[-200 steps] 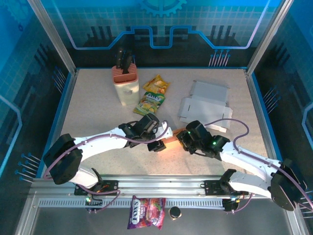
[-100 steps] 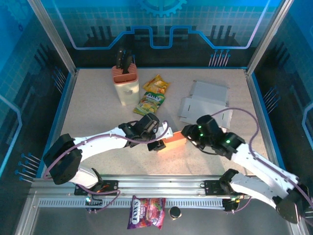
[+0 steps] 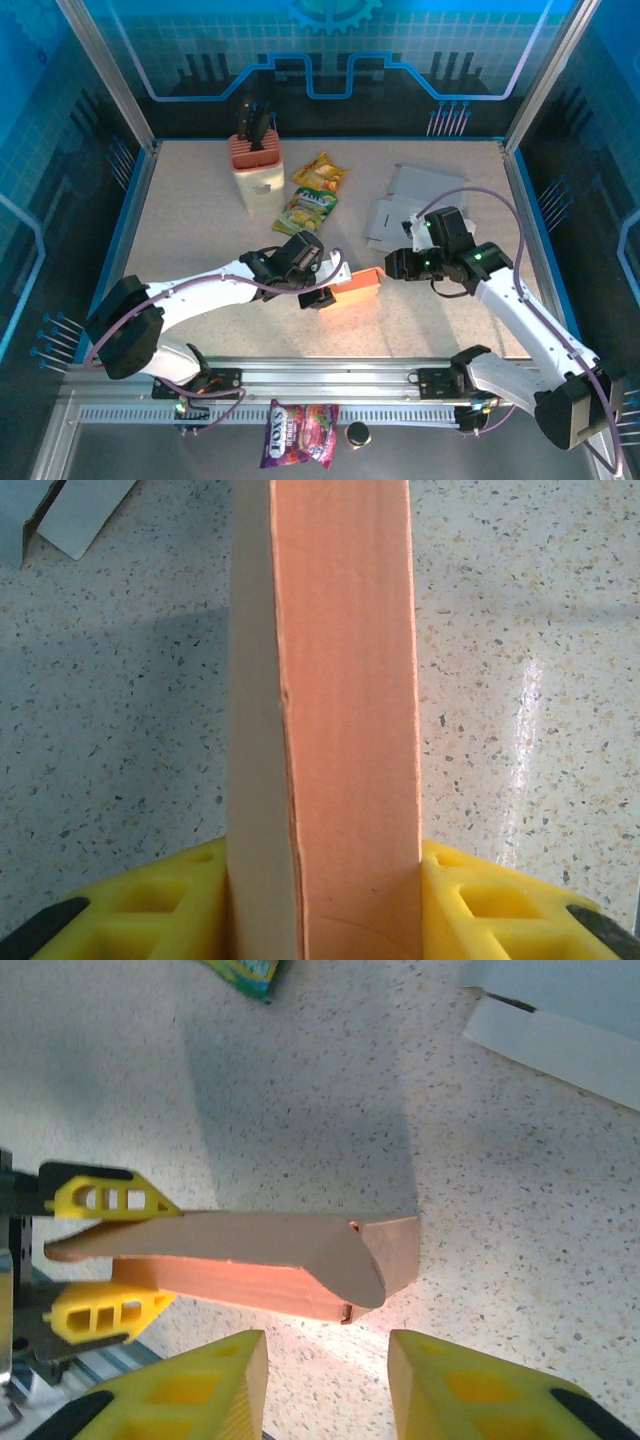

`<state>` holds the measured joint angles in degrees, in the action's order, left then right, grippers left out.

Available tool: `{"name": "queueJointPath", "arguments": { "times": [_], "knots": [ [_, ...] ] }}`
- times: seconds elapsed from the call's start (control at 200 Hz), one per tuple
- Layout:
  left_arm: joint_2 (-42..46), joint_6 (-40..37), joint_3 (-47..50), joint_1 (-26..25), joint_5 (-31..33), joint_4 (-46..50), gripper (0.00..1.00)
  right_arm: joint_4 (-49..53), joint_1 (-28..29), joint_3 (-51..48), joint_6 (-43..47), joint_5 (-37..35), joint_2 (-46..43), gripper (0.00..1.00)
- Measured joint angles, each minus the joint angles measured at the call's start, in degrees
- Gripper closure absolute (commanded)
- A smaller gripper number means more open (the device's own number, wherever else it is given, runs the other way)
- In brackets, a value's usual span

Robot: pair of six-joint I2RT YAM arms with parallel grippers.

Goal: Fold the paper box

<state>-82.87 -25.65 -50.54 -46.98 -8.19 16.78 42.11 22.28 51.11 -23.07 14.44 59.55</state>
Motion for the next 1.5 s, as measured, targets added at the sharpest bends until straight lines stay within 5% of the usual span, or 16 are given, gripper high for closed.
{"name": "queueJointPath", "arguments": {
  "times": [0.665, 1.496],
  "knots": [
    [0.0, 0.0, 0.0, 0.1, 0.0, 0.1, 0.59, 3.9, 7.4, 4.5, 9.9, -8.3, 9.3, 0.63],
    [0.0, -0.2, 0.0, 0.3, -0.2, 0.1, 0.59, 3.9, 11.9, 6.8, 10.4, -15.8, 14.1, 0.94]
  ]
}}
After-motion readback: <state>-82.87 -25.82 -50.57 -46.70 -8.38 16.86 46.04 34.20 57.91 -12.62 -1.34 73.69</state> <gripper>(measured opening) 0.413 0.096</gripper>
